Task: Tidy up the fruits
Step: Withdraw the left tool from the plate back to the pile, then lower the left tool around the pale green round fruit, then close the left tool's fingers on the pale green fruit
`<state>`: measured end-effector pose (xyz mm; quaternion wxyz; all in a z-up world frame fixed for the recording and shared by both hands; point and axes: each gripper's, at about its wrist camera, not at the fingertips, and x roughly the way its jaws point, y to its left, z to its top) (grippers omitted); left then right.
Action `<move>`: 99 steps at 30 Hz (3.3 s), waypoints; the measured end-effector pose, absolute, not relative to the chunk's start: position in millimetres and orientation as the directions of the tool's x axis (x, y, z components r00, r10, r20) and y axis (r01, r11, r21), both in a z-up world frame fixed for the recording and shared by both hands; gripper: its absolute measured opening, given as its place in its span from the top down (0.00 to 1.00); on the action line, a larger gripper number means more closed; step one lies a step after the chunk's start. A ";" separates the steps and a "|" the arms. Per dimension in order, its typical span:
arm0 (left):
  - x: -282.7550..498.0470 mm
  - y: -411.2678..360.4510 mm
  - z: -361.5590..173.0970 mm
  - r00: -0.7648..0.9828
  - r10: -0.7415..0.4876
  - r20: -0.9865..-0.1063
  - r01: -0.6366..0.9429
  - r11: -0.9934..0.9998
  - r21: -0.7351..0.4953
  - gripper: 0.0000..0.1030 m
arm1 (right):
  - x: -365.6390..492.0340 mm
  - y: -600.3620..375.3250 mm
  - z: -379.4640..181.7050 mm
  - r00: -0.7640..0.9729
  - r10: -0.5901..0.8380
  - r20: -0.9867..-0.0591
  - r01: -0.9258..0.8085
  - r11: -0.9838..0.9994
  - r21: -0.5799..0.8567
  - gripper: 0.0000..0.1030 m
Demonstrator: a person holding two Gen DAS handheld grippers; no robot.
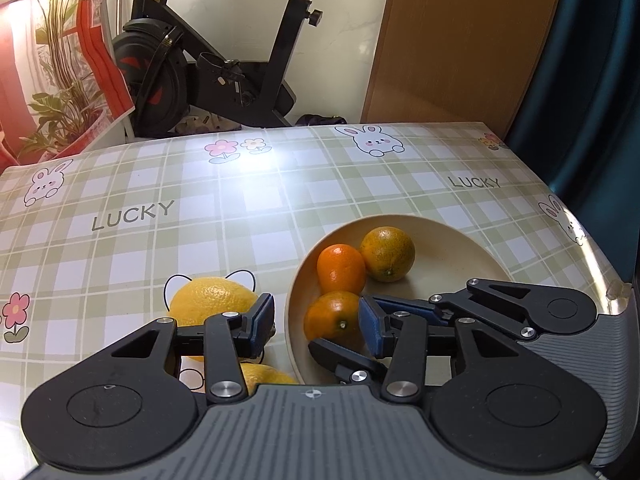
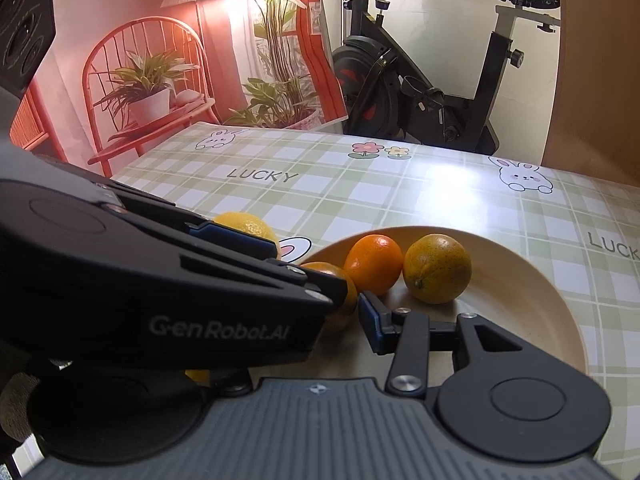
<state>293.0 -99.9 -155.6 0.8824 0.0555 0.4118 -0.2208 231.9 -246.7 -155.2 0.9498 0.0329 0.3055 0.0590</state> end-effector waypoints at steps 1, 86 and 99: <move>292.0 -97.0 -152.1 0.568 -0.349 -0.745 0.432 0.897 -0.092 0.52 | 230.5 -247.3 -154.2 0.807 0.127 -0.576 -0.086 0.991 0.098 0.55; 186.4 -31.3 -181.5 0.513 -0.474 -0.716 0.501 0.842 -0.199 0.58 | 126.9 -178.3 -180.5 0.820 0.214 -0.530 -0.147 0.975 0.167 0.53; 179.9 -26.6 -186.6 0.533 -0.484 -0.694 0.472 0.851 -0.231 0.58 | 129.8 -177.7 -187.3 0.819 0.221 -0.529 -0.152 0.973 0.171 0.53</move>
